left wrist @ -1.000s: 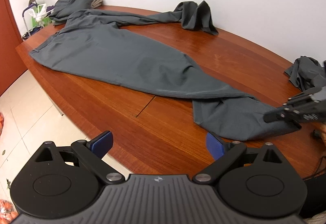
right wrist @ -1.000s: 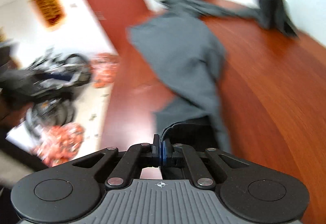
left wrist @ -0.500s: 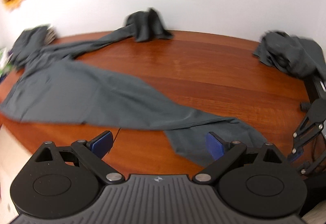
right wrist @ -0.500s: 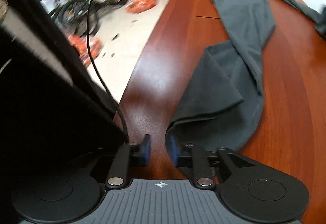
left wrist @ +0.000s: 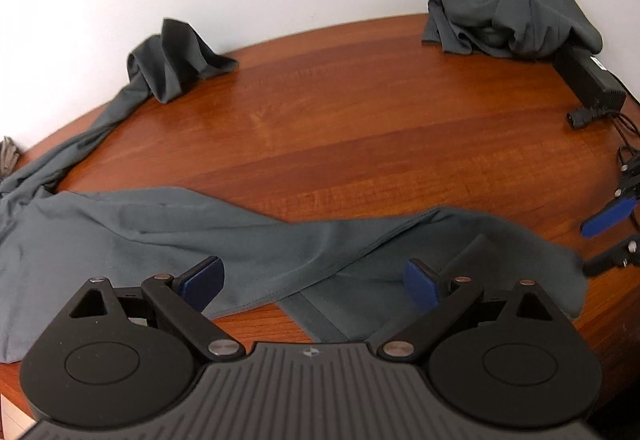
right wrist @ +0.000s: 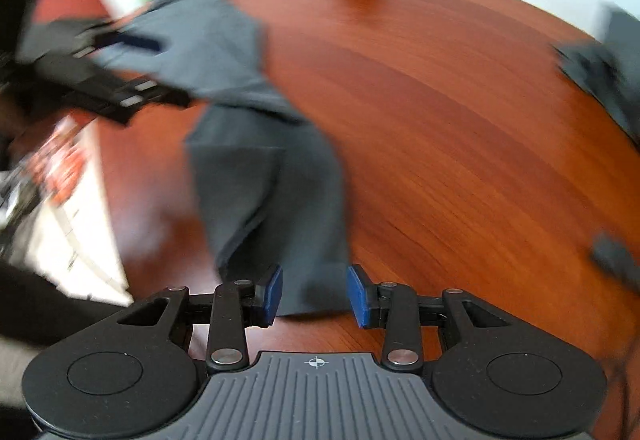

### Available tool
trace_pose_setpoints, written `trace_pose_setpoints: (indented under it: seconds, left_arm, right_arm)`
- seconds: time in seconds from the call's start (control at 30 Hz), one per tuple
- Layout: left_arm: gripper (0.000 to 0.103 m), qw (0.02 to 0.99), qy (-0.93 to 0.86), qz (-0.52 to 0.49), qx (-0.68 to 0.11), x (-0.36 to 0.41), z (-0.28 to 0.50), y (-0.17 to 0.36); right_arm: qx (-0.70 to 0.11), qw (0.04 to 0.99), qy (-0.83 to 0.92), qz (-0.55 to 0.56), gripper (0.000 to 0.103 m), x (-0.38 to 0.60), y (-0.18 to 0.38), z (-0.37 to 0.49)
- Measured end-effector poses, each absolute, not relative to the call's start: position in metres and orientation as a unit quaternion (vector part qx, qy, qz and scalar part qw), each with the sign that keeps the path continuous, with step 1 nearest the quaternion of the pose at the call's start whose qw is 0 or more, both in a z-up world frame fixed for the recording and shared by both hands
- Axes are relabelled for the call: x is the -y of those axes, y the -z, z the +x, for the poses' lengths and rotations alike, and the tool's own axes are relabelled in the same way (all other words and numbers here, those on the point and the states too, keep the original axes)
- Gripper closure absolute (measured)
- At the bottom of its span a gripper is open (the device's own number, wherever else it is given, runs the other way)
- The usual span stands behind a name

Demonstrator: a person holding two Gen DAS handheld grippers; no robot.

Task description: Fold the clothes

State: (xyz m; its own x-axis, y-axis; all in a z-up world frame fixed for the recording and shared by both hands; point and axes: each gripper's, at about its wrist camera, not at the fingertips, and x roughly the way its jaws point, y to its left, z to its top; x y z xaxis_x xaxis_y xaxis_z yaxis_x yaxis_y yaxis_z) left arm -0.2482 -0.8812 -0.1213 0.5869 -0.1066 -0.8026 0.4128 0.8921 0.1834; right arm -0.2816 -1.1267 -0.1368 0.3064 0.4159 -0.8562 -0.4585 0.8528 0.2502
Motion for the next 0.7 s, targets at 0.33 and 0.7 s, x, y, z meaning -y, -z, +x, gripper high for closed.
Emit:
trace_pose_setpoints:
  seconds: [0.33,0.7]
  left_arm:
    - [0.006,0.855,0.195,0.196,-0.438,0.823,-0.231,0.131]
    - [0.006,0.850,0.223,0.205,-0.432,0.761,-0.212,0.140]
  right_arm:
    - [-0.531,0.839,-0.122,0.000,0.064,1.100,0.146,-0.292]
    - [-0.527,0.847,-0.068,-0.014,0.064,1.074,0.169,-0.281]
